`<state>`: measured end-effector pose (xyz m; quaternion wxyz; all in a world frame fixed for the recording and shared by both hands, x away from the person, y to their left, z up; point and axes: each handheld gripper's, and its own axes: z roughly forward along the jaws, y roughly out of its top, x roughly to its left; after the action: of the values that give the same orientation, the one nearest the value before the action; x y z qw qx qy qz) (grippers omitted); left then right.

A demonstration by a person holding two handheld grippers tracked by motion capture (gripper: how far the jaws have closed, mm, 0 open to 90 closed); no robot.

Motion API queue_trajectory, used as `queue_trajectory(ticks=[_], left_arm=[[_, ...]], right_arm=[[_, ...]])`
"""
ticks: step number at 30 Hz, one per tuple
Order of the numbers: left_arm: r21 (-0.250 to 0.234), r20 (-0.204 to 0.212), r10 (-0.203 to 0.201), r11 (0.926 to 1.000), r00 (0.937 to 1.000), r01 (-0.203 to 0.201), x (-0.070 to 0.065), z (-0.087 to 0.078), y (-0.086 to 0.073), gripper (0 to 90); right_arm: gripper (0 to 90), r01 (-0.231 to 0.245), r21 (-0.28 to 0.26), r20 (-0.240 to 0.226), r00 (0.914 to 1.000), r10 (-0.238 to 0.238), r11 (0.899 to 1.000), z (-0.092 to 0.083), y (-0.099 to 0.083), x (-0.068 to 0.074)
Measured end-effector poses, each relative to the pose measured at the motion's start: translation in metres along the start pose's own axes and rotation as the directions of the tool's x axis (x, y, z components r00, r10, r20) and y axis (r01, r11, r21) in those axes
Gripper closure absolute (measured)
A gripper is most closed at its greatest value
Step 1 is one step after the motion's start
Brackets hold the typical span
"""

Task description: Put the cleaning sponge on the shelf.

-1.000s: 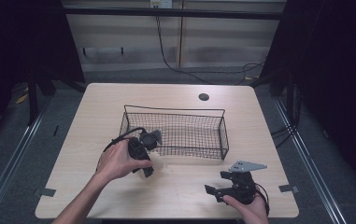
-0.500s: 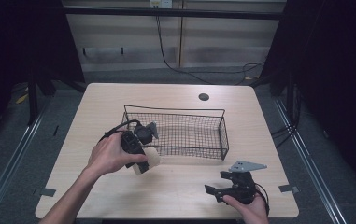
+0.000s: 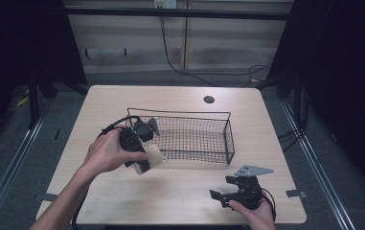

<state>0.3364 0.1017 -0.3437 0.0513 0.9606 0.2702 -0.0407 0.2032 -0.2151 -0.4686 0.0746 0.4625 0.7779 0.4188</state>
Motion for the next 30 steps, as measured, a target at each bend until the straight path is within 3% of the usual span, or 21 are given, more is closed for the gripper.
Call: queue_trajectory(ticks=[7,23,30], left_arm=[[-0.004,0.017,-0.002,1.0,0.9998,0.002,0.004,-0.01,0.0,26.1],[-0.06,0.04,-0.089,0.994,0.9952,0.092,0.027,-0.031,0.005,26.1],[-0.051,0.032,-0.127,0.9904,0.9914,0.128,0.036,-0.034,0.012,26.1]], right_arm=[[14.6,0.003,0.0,0.0,1.0,-0.003,1.0,0.0,0.0,0.0],[14.6,0.002,0.0,0.002,1.0,-0.002,1.0,-0.001,0.0,0.0],[14.6,0.004,-0.001,0.003,1.0,-0.004,1.0,-0.001,0.0,0.0]])
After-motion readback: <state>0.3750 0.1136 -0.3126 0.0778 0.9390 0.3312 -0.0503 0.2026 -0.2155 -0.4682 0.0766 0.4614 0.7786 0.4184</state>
